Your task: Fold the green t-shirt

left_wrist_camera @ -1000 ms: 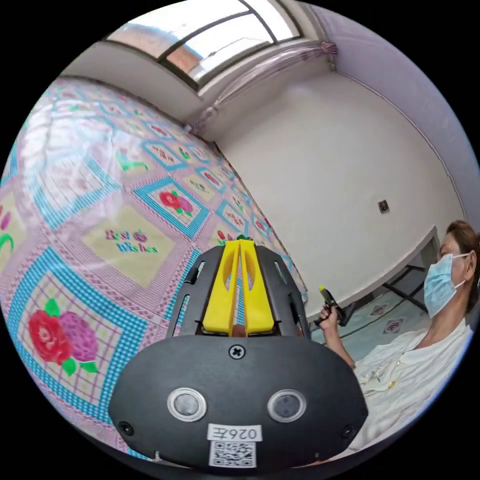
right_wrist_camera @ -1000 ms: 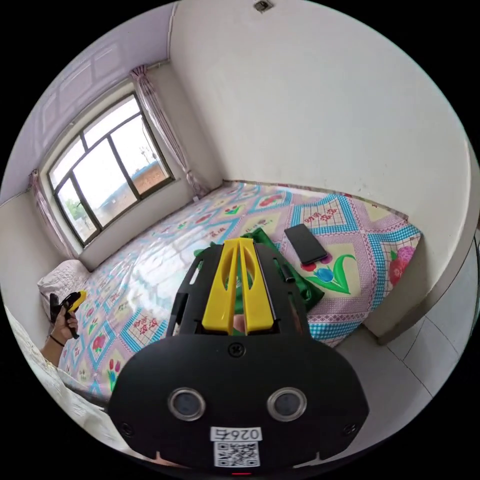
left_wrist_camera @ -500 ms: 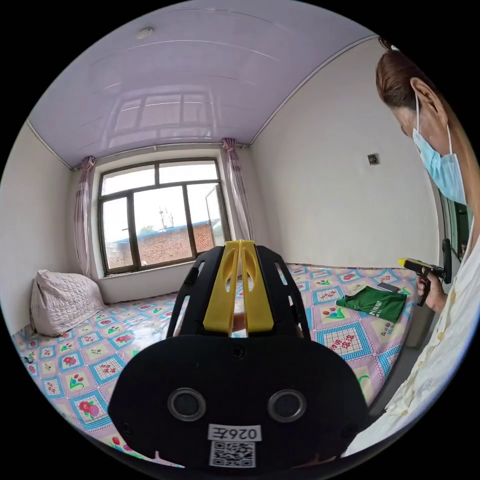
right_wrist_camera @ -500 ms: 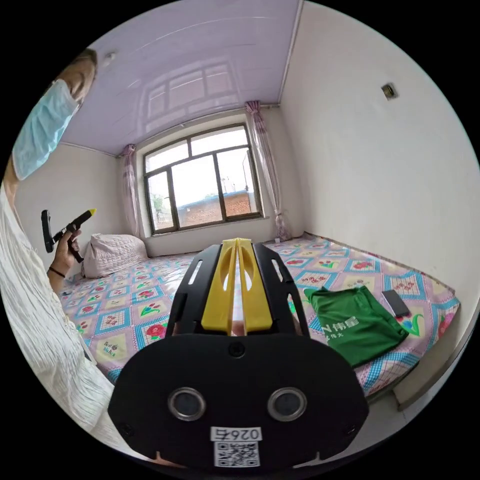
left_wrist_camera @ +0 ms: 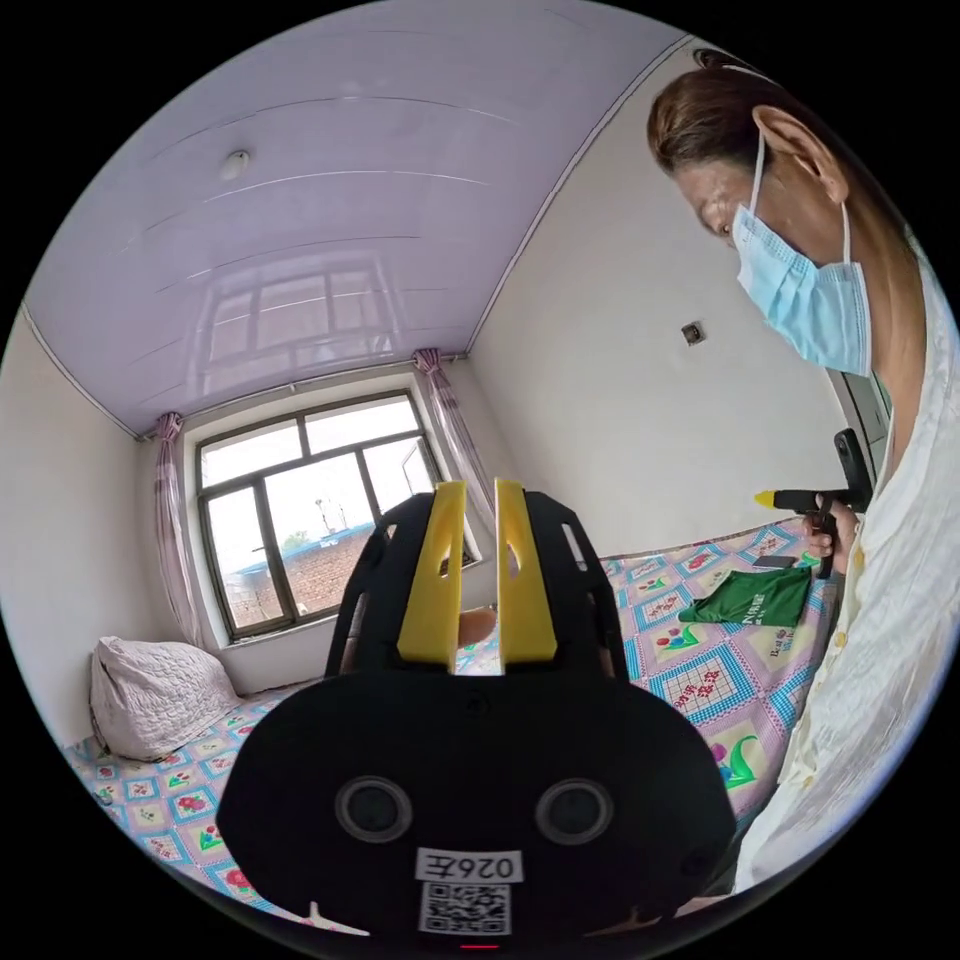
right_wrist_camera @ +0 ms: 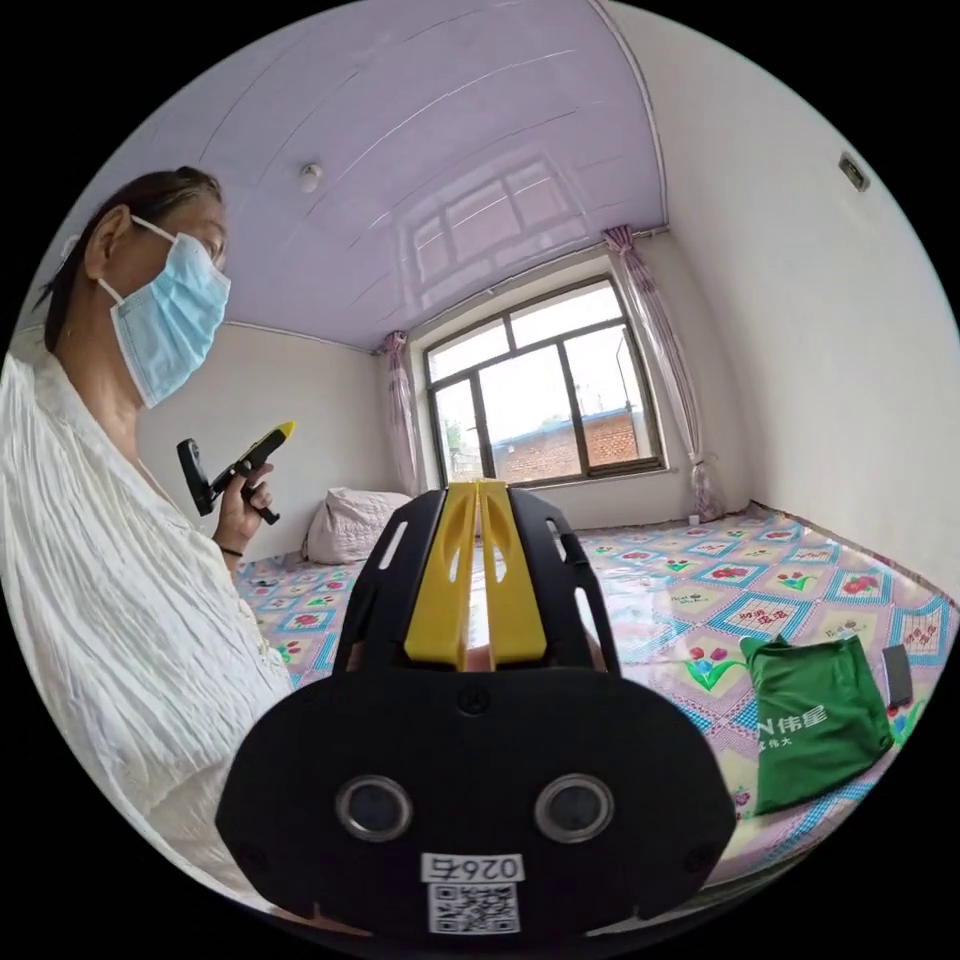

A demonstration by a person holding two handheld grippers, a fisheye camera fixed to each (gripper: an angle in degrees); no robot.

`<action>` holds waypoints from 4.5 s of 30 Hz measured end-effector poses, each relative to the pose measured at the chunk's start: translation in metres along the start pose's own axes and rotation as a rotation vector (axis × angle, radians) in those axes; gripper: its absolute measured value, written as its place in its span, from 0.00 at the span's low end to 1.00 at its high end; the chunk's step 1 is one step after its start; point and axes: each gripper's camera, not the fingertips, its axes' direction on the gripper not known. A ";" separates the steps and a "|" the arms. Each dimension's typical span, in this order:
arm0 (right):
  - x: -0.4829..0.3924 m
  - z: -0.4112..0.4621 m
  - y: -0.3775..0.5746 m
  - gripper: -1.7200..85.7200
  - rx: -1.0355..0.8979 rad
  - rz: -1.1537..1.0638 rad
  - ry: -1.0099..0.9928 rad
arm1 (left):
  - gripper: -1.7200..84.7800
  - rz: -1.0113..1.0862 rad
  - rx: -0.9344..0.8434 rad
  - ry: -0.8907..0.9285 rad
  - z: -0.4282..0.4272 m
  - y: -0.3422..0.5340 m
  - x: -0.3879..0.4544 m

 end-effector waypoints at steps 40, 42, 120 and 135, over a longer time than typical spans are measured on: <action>0.007 -0.021 0.016 0.01 0.065 -0.130 0.125 | 0.01 -0.153 0.228 -0.117 -0.095 -0.016 0.059; 0.010 -0.020 0.016 0.01 0.067 -0.129 0.137 | 0.01 -0.148 0.230 -0.134 -0.094 -0.016 0.060; 0.040 0.037 0.010 0.01 0.078 -0.106 0.156 | 0.01 -0.147 0.265 -0.104 -0.047 -0.001 0.021; 0.032 0.039 0.012 0.01 0.059 -0.079 0.154 | 0.01 -0.176 0.242 -0.090 -0.051 0.002 0.005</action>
